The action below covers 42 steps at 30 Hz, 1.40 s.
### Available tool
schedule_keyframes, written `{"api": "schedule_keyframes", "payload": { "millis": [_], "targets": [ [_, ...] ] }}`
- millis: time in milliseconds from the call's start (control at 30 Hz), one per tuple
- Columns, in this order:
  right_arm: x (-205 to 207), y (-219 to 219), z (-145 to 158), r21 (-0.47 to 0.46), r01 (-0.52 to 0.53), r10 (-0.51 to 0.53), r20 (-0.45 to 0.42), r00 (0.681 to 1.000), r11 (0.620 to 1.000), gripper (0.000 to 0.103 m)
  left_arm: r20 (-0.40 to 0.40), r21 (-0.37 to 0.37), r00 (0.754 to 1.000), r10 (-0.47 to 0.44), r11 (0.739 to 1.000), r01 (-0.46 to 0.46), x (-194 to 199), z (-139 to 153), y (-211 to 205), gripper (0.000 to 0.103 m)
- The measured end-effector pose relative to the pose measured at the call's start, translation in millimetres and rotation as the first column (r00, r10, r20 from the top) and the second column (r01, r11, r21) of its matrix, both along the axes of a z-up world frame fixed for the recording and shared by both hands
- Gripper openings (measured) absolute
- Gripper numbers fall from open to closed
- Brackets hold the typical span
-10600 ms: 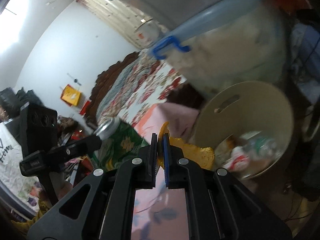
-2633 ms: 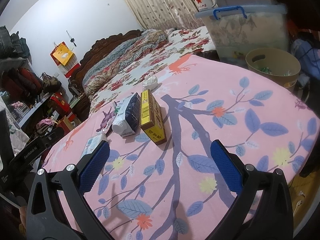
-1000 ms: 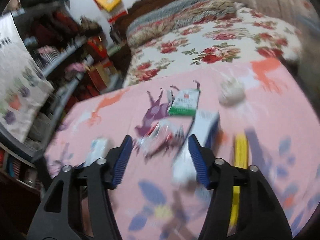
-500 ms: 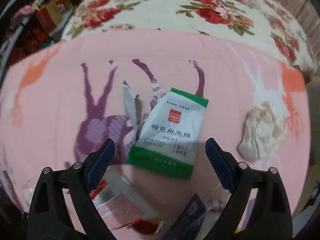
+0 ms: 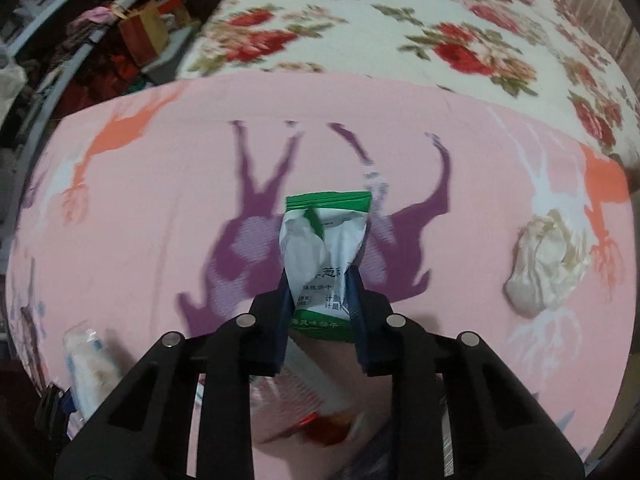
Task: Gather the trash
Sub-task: 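Grasp the white tissue pack with the left tool while the right tool grasps the green snack packet, then carry the tissue pack and snack packet with both tools over the wastebasket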
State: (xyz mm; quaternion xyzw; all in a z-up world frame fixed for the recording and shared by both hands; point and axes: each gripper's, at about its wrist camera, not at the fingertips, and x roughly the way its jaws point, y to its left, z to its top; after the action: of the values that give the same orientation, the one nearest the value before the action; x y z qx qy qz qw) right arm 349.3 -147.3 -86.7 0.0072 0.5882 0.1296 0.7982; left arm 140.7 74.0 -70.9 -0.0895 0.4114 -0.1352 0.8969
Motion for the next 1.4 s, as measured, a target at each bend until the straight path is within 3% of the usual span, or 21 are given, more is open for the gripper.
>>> {"api": "schedule_keyframes", "payload": {
  "millis": [200, 400, 533, 700, 767, 867, 933, 1000, 1133, 1233, 1400],
  "targets": [
    [-53.1, 12.7, 39.5, 0.105, -0.072, 0.061, 0.104, 0.993, 0.992, 0.028, 0.014, -0.014, 1.000, -0.002, 1.000, 0.002, -2.9, 1.9, 1.9, 0.060],
    [-139.9, -3.5, 59.4, 0.214, -0.139, 0.102, 0.175, 0.979, 0.967, 0.028, 0.037, -0.071, 0.998, -0.048, 0.996, 0.050, -7.5, 6.9, 4.6, 0.060],
    [-191.0, -34.0, 55.8, 0.281, -0.124, 0.070, 0.195, 0.978, 0.952, 0.028, 0.054, -0.068, 0.993, -0.101, 0.992, 0.105, -18.6, 13.0, -8.4, 0.060],
    [-243.3, -100.6, 55.9, 0.353, -0.024, -0.068, 0.245, 0.967, 0.935, 0.028, 0.062, -0.083, 0.970, -0.236, 0.967, 0.240, -31.7, 36.6, -58.8, 0.060],
    [-259.9, -139.1, 58.1, 0.375, 0.043, -0.156, 0.277, 0.948, 0.926, 0.028, 0.080, -0.081, 0.950, -0.301, 0.948, 0.307, -34.1, 52.2, -89.3, 0.060],
    [-280.5, -202.6, 61.6, 0.402, 0.150, -0.291, 0.318, 0.902, 0.903, 0.028, 0.102, -0.063, 0.902, -0.419, 0.902, 0.427, -31.2, 75.4, -151.3, 0.060],
    [-293.3, -244.3, 62.1, 0.404, 0.222, -0.372, 0.342, 0.863, 0.887, 0.028, 0.100, -0.054, 0.860, -0.500, 0.861, 0.506, -27.1, 87.1, -200.5, 0.060],
    [-306.4, -288.0, 59.5, 0.407, 0.300, -0.453, 0.359, 0.816, 0.863, 0.029, 0.083, -0.068, 0.804, -0.589, 0.802, 0.594, -20.4, 95.8, -260.7, 0.060],
    [-327.4, -387.2, 41.3, 0.405, 0.475, -0.613, 0.357, 0.705, 0.781, 0.029, 0.043, -0.066, 0.705, -0.708, 0.702, 0.709, -2.8, 94.7, -383.4, 0.060],
    [-329.7, -444.6, 19.6, 0.380, 0.575, -0.687, 0.332, 0.646, 0.724, 0.030, -0.026, -0.077, 0.655, -0.755, 0.655, 0.751, 13.7, 78.8, -470.3, 0.060],
    [-317.4, -500.7, -16.7, 0.336, 0.654, -0.735, 0.286, 0.614, 0.677, 0.031, -0.125, -0.031, 0.616, -0.778, 0.623, 0.781, 34.2, 43.7, -575.6, 0.060]
  ]
}}
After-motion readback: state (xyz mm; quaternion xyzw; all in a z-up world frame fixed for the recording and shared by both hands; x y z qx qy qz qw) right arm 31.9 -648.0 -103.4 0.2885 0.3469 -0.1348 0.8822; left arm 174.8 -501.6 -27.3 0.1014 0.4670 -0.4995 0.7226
